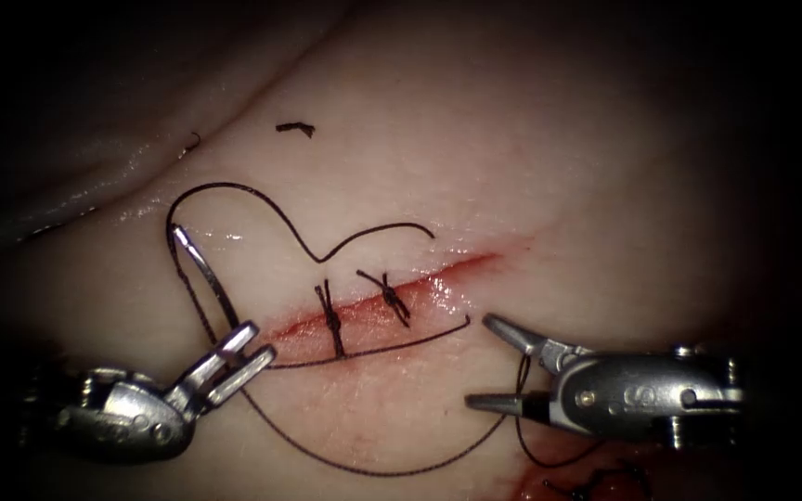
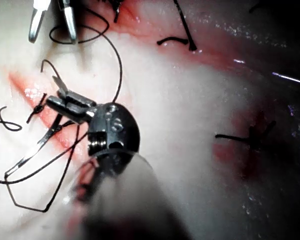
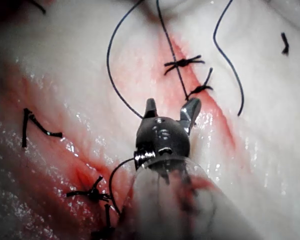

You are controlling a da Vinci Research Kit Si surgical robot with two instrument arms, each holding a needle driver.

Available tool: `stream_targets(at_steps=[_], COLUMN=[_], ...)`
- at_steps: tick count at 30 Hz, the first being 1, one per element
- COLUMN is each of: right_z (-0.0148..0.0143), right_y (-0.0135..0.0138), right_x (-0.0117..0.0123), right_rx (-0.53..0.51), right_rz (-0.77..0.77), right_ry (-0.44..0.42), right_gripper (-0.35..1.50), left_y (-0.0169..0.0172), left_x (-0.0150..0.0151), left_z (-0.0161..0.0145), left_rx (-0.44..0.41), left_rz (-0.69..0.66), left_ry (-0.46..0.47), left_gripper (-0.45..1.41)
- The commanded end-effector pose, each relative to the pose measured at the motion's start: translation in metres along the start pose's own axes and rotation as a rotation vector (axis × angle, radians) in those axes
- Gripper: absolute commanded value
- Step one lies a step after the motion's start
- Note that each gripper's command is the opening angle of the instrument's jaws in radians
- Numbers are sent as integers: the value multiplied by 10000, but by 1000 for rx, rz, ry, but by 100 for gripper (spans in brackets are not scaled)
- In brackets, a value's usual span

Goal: Wound Closure

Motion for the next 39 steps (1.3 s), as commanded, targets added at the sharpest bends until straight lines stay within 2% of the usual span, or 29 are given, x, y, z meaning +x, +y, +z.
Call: stream_targets(at_steps=[1,6,8,9,10,11,12,17,21,24,25,31,33,34,37,39], right_z=[18,33,39,42,43,44,44,33,22,12,4,-21,-24,-24,-18,-13], right_y=[-2,3,-1,-4,-7,-9,-11,-14,-24,-45,-63,-111,-124,-138,-145,-128], right_x=[-5,-12,-15,-15,-16,-16,-17,-15,0,22,42,107,125,146,166,169], right_rx=[-8,-25,-15,-1,8,18,31,48,58,82,109,171,194,220,218,142], right_rz=[9,8,0,-2,-4,-7,-10,-14,-15,-20,-24,-31,-32,-34,-31,-3], right_ry=[-7,-26,-41,-41,-39,-41,-44,-59,-71,-66,-74,-33,-16,2,11,72], right_gripper=[116,111,100,79,48,-1,-35,-35,-35,-35,-35,-35,-35,-35,-35,56], left_y=[9,9,9,10,10,10,11,12,14,18,21,24,24,24,24,23], left_x=[-4,-5,-5,-5,-5,-5,-5,-5,-5,-6,-7,-9,-9,-9,-9,-9], left_z=[2,2,2,2,3,3,3,3,4,7,9,10,10,10,10,10], left_rx=[-2,-3,-4,-3,-4,-4,-3,-6,-9,-20,-26,-26,-25,-27,-27,-27], left_rz=[-2,-11,-10,-9,-9,-9,-8,-5,-8,-9,-5,-14,-14,-14,-14,-13], left_ry=[-1,-3,0,-2,0,1,0,-4,-2,1,-1,-2,-2,0,0,-1], left_gripper=[-45,-45,-45,-45,-45,-45,-45,-45,-45,-45,-45,-45,-45,-45,-45,-45])
